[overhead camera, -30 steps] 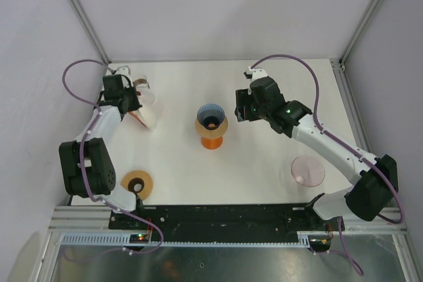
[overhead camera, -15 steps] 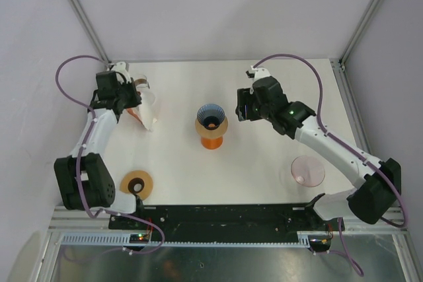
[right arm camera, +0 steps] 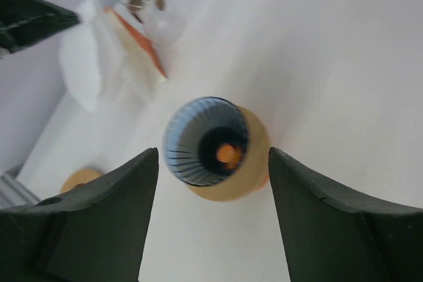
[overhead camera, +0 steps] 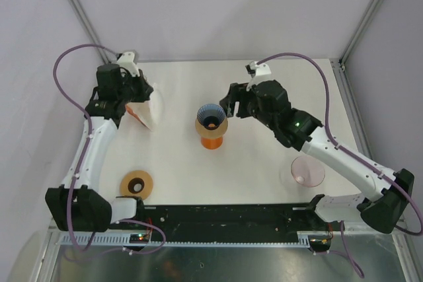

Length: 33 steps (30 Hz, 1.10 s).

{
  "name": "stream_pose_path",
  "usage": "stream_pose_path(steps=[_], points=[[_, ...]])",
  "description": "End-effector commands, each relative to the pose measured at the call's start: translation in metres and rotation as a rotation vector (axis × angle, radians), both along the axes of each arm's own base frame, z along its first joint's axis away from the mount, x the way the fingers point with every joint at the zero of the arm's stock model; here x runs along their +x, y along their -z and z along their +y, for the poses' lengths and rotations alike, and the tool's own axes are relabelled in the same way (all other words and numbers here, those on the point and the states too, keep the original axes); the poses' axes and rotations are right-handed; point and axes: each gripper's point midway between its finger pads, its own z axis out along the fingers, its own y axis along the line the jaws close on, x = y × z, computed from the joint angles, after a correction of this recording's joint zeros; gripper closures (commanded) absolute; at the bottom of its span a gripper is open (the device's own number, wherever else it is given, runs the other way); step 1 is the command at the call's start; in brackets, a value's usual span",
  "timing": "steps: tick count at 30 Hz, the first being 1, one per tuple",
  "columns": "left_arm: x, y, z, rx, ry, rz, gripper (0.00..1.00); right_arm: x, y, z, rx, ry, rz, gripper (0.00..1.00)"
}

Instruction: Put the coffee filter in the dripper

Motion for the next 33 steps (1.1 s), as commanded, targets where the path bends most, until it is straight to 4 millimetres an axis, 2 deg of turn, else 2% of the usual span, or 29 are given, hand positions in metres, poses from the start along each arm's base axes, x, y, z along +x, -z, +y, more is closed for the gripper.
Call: stream_pose_path(steps=[1,4,5,6,11,14,21,23,26,29,33], points=[[-0.021,-0.062,-0.033,-0.025,0.078,-0.124,1.0,-0.009,-0.059,0.048,0.194,-0.063,-0.141,0.25],[-0.033,-0.081,-0.05,-0.036,0.119,-0.154,1.0,-0.028,-0.073,0.092,0.218,-0.162,-0.191,0.23],[-0.037,-0.084,-0.054,-0.043,0.131,-0.152,1.0,-0.032,-0.07,0.106,0.211,-0.182,-0.192,0.23],[-0.041,-0.088,-0.059,-0.051,0.144,-0.156,1.0,-0.033,-0.075,0.115,0.216,-0.188,-0.199,0.23],[-0.057,-0.101,-0.073,-0.081,0.191,-0.161,1.0,-0.03,-0.059,0.159,0.17,-0.216,-0.166,0.25],[-0.062,-0.102,-0.076,-0.089,0.205,-0.16,1.0,-0.024,-0.052,0.175,0.161,-0.207,-0.16,0.27],[-0.069,-0.107,-0.08,-0.106,0.227,-0.163,1.0,0.003,-0.027,0.184,0.094,-0.127,-0.148,0.41],[-0.07,-0.108,-0.081,-0.11,0.235,-0.163,1.0,0.012,-0.019,0.184,0.082,-0.109,-0.141,0.53],[-0.071,-0.106,-0.081,-0.109,0.239,-0.159,1.0,0.025,-0.01,0.181,0.064,-0.087,-0.127,0.77],[-0.073,-0.107,-0.083,-0.114,0.248,-0.158,1.0,0.034,-0.005,0.179,0.051,-0.075,-0.118,0.94],[-0.072,-0.107,-0.079,-0.09,0.235,-0.167,1.0,0.038,-0.011,0.169,0.03,-0.058,-0.121,1.0]])
